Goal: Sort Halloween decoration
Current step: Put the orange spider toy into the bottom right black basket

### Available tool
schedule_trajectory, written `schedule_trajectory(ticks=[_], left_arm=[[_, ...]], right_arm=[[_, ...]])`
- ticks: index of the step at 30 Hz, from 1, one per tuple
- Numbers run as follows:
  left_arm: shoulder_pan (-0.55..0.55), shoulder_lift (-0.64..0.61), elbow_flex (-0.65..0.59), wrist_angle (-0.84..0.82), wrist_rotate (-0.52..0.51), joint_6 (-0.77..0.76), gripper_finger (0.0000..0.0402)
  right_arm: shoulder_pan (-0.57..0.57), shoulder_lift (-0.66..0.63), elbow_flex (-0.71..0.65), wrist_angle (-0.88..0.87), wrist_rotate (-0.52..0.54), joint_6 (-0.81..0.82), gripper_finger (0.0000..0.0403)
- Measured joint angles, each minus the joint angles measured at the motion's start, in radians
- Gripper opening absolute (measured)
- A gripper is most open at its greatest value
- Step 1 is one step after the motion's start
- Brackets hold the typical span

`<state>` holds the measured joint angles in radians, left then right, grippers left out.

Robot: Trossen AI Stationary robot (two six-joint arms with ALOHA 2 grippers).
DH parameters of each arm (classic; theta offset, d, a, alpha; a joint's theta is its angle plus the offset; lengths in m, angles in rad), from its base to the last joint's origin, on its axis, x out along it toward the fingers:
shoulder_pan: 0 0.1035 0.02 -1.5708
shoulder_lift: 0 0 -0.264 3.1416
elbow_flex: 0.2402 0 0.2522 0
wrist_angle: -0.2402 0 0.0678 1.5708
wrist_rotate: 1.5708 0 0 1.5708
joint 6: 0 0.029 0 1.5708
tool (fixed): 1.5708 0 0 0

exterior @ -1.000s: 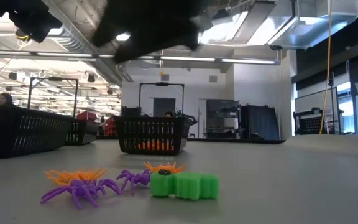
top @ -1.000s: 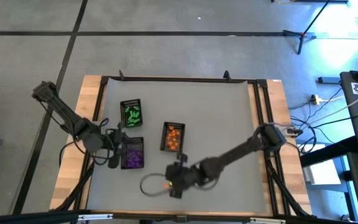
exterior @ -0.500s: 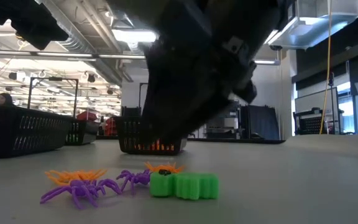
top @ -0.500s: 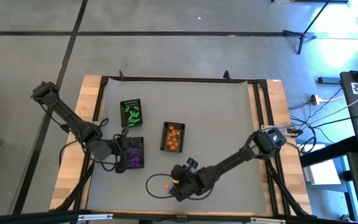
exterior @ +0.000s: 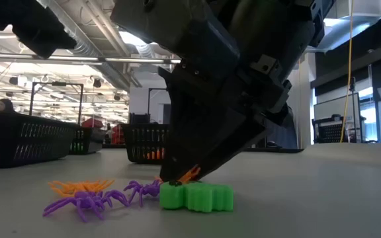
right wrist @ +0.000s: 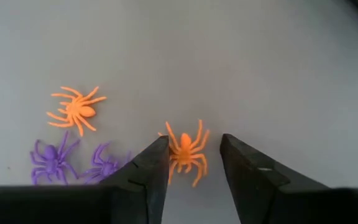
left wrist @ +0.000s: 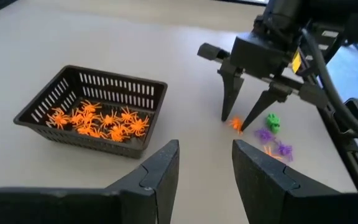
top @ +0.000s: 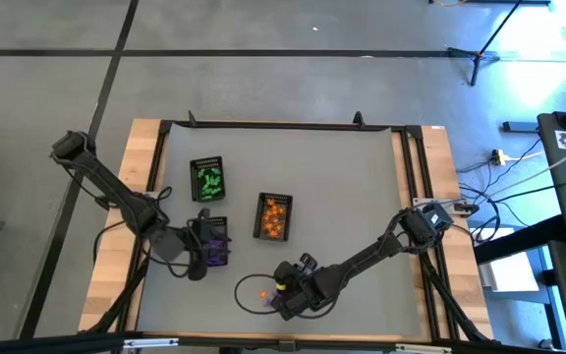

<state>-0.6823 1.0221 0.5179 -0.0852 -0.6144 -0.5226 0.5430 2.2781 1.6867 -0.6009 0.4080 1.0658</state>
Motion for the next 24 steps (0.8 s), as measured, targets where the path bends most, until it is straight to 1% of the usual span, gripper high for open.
schedule_trajectory(ticks=[3,5,13,15,19,21,24], left_arm=[[0.000,0.019,0.000,0.000,-0.001,0.000,0.0140],[0.000,0.026,0.000,0.000,0.000,0.000,0.0140],[0.000,0.028,0.000,-0.001,0.023,0.008,0.0140],[0.000,0.028,0.000,-0.002,0.023,0.009,0.0140],[0.000,0.028,0.000,-0.004,0.024,0.009,0.0140],[0.000,0.028,0.000,-0.004,0.024,0.009,0.0140],[0.000,0.028,0.000,-0.004,0.024,0.009,0.0140]], right_arm=[[0.000,-0.001,0.000,-0.005,-0.002,-0.015,0.0136],[0.000,-0.001,0.000,-0.007,-0.002,-0.024,0.0117],[-0.001,-0.002,0.009,-0.012,0.003,-0.075,0.0013],[-0.002,-0.002,0.023,-0.011,0.012,-0.094,0.0008],[-0.013,-0.002,0.077,-0.022,0.084,-0.163,0.0026],[-0.025,-0.002,0.126,-0.075,0.142,-0.207,0.0030],[-0.054,-0.003,0.200,-0.163,0.267,-0.243,0.0029]])
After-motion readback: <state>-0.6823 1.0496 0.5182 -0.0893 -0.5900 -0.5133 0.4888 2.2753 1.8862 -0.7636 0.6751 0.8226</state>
